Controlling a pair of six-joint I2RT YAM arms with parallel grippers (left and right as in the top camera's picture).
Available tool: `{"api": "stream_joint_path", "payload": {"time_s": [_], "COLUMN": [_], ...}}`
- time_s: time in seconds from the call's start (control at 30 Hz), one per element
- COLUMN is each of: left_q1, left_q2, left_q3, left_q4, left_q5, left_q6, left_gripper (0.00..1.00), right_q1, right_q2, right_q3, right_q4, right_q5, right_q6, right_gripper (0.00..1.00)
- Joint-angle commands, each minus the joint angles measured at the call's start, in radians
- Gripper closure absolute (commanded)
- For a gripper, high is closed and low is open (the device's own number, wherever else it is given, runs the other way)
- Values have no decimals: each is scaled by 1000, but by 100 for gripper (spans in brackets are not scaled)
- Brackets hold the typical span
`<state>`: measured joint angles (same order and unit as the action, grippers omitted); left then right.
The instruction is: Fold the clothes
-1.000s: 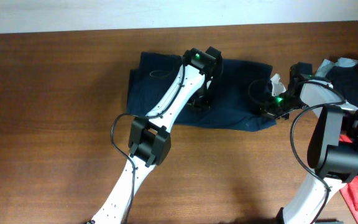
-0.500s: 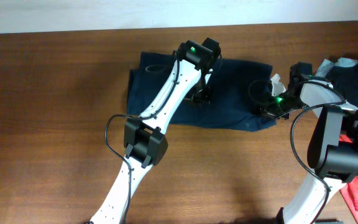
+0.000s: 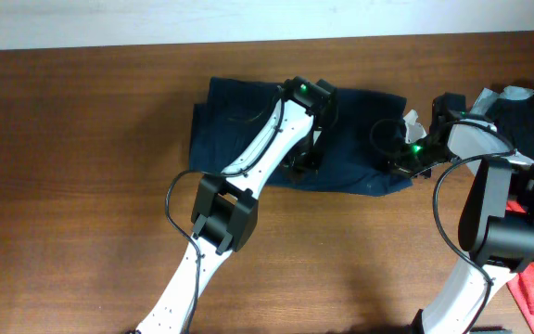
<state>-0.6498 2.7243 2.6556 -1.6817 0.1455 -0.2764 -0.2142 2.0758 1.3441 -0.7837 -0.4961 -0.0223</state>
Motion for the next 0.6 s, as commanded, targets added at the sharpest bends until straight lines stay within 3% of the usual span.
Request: {"api": "stream_joint_path", "payload": {"time_s": [0.0, 0.37, 0.57], "left_q1": [2, 2, 11], "left_q2": [-29, -29, -65], "left_q3": [-31, -100, -80], "left_q4": [6, 92, 64], "left_q5": [-35, -64, -64], "left_q6": [16, 16, 17], "left_gripper": [100, 100, 100], "right_q1": [6, 6, 6], "right_q2": [41, 41, 41], "right_q3": [-30, -30, -30], "right_q4": [14, 13, 14], "right_q5": [85, 85, 85], "right_q6": [5, 5, 5], "right_gripper": [80, 80, 80]}}
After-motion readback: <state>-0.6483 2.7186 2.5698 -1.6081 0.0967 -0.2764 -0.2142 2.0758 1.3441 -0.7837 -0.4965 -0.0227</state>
